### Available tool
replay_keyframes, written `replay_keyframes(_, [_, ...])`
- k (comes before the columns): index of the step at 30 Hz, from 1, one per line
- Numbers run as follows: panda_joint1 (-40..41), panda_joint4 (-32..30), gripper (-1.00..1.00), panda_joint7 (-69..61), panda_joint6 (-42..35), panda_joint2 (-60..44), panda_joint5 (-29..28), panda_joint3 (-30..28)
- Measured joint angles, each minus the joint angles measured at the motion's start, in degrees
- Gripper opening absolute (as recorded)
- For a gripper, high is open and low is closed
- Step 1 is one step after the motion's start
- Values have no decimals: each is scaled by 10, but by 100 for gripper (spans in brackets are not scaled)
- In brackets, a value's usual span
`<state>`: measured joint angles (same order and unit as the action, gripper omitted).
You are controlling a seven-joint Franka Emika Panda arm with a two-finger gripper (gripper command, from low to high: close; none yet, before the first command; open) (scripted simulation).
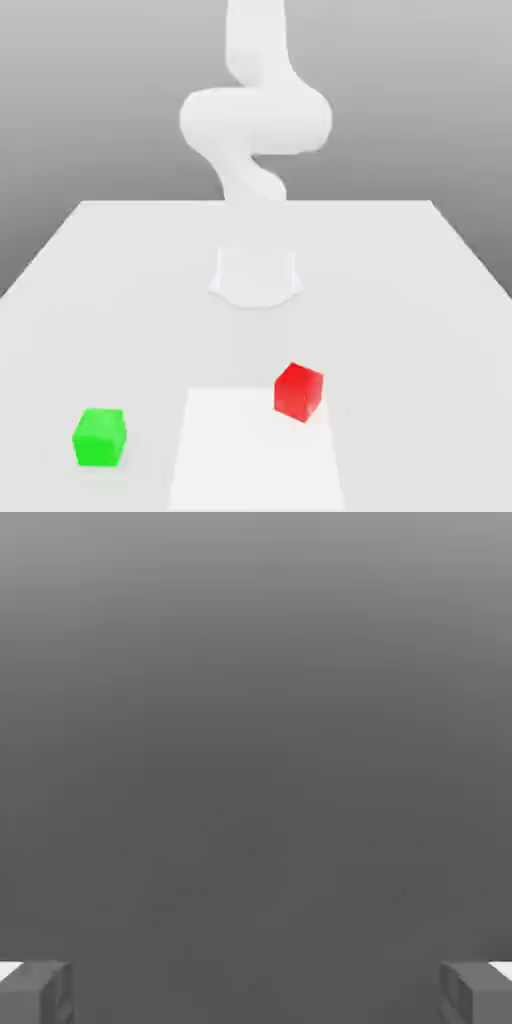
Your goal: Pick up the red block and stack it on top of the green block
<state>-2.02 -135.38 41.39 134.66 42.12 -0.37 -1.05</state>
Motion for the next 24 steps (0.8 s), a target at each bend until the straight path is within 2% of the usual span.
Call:
replay_keyframes(12, [-107,-203,0,-266,165,-220,-14,-56])
replay_keyframes(17, [-139,-293,0,-399,255,-345,-13,-61])
replay_keyframes(20, [-148,-301,0,-443,322,-431,11,-52])
replay_keyframes(24, [-121,-292,0,-473,395,-517,47,-19])
